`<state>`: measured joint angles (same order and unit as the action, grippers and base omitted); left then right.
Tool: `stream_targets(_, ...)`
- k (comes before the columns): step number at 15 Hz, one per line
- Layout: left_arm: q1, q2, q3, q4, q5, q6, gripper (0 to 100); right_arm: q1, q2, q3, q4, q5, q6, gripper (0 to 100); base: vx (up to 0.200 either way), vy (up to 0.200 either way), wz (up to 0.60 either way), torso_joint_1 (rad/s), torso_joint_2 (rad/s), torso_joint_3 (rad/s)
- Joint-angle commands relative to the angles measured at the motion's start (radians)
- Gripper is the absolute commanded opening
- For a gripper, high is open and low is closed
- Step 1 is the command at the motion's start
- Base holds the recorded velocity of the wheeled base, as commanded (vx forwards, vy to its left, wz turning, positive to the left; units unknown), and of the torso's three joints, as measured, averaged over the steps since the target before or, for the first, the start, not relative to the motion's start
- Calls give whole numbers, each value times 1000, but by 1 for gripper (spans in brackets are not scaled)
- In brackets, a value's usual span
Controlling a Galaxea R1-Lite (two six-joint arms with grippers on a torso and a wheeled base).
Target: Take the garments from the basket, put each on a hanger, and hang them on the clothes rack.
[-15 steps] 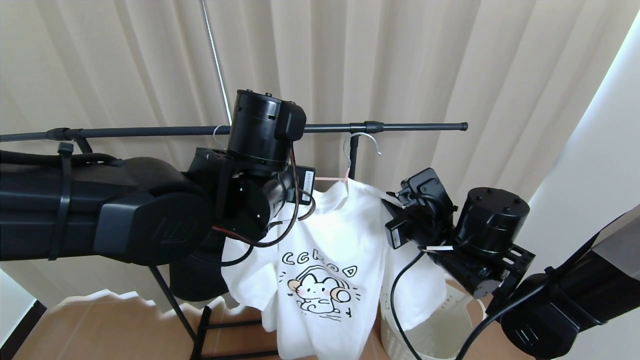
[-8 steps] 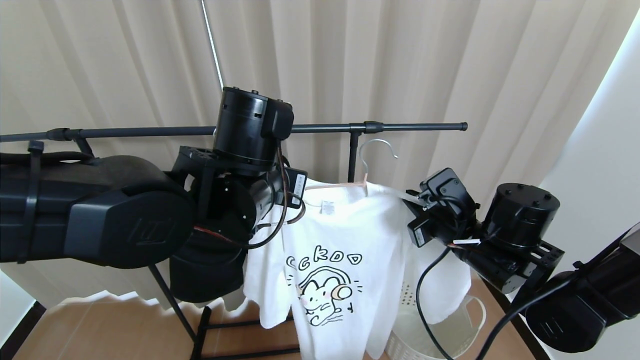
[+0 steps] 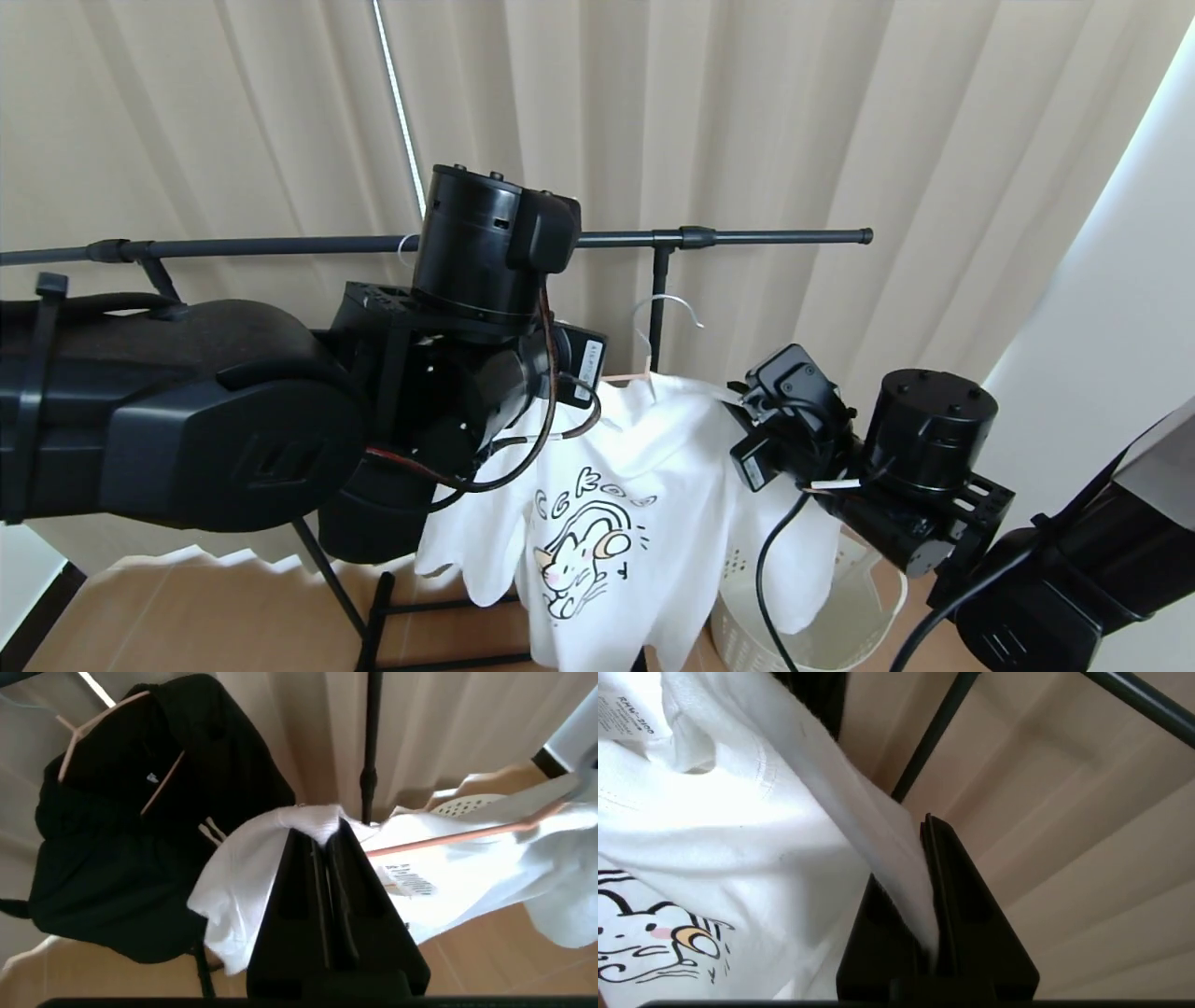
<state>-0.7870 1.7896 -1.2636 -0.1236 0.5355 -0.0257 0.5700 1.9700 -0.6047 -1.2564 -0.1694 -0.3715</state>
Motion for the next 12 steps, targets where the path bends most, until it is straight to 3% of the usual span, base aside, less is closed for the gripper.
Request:
stream_targets(1, -14, -7, 1, -1, -2, -10, 0, 27, 36, -20, -3, -18, 6, 0, 0, 0, 0, 0, 0, 0)
stream_targets(4, -38, -9, 0, -1, -2, -23, 0, 39, 50, -53, -8, -42, 74, 0, 0, 0, 0, 0, 0, 0)
stream_targets(5, -46, -10, 1, -1, -2, -25, 0, 51, 44, -83, -3, -44, 135, 0, 0, 0, 0, 0, 0, 0)
stream_targets(12, -32, -16, 6, -8, 0, -23, 0, 45, 0, -112, -3, -41, 212, 0, 0, 0, 0, 0, 0, 0)
